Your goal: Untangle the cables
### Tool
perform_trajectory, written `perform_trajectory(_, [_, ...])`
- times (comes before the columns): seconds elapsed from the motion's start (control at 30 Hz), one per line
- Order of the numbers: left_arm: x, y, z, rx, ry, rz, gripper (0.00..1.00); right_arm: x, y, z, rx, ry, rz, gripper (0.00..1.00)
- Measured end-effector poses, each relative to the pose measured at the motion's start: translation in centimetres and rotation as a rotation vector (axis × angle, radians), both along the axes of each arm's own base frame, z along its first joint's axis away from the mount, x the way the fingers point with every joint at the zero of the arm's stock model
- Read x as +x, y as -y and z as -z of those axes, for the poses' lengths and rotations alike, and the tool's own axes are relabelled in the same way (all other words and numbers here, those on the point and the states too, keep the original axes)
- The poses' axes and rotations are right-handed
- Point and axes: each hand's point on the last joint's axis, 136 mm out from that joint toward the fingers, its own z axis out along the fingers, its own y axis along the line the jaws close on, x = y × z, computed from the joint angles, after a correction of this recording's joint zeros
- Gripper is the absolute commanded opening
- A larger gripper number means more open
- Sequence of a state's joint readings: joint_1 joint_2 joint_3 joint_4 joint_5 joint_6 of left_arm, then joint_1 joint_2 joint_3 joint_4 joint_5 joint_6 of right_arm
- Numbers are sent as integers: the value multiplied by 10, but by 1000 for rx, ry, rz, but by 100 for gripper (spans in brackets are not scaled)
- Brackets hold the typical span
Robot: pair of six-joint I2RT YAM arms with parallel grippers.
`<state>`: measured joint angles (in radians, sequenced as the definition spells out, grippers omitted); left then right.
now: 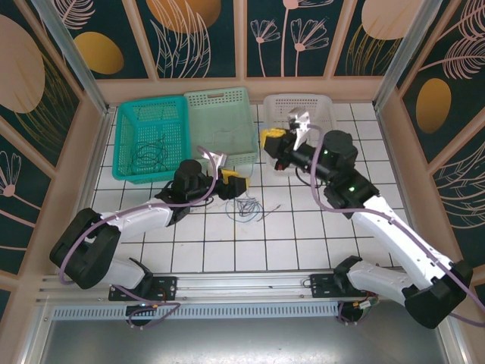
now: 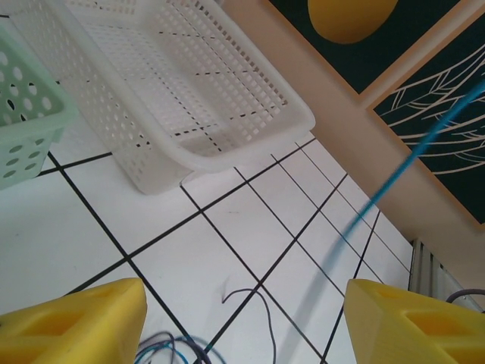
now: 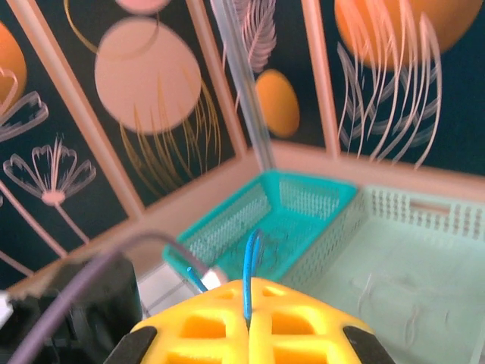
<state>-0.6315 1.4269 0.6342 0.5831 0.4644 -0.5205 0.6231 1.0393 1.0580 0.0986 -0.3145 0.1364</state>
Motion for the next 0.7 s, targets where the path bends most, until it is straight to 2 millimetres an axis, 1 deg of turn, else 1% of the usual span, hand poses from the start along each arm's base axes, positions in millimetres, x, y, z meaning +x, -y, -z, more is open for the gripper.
perform_trajectory(0.03, [-1, -1, 2, 2, -4, 0, 70, -2, 4, -17, 16, 36, 13, 0])
perform_trajectory(0.13, [-4, -2, 12, 11, -27, 3, 69, -6, 15, -57, 53, 129, 57, 0])
perform_trajectory(0.23, [-7, -2, 25, 25, -59, 8, 68, -8, 24, -84, 76, 190, 92, 0])
perform_trajectory(0.3, [-9, -1, 33, 33, -77, 8, 68, -7, 28, -94, 79, 214, 120, 0])
perform_trajectory(0.37, [-10, -1, 38, 37, -92, 8, 68, -3, 32, -98, 79, 228, 153, 0])
perform_trajectory(0.53, [-10, -1, 39, 36, -95, 9, 65, 8, 44, -105, 77, 267, 253, 0])
perform_trajectory(0.63, [-10, 0, 44, 43, -106, 10, 62, 8, 48, -112, 91, 291, 269, 0])
perform_trajectory(0.7, [-10, 1, 49, 47, -119, 15, 61, 6, 46, -119, 101, 301, 252, 0])
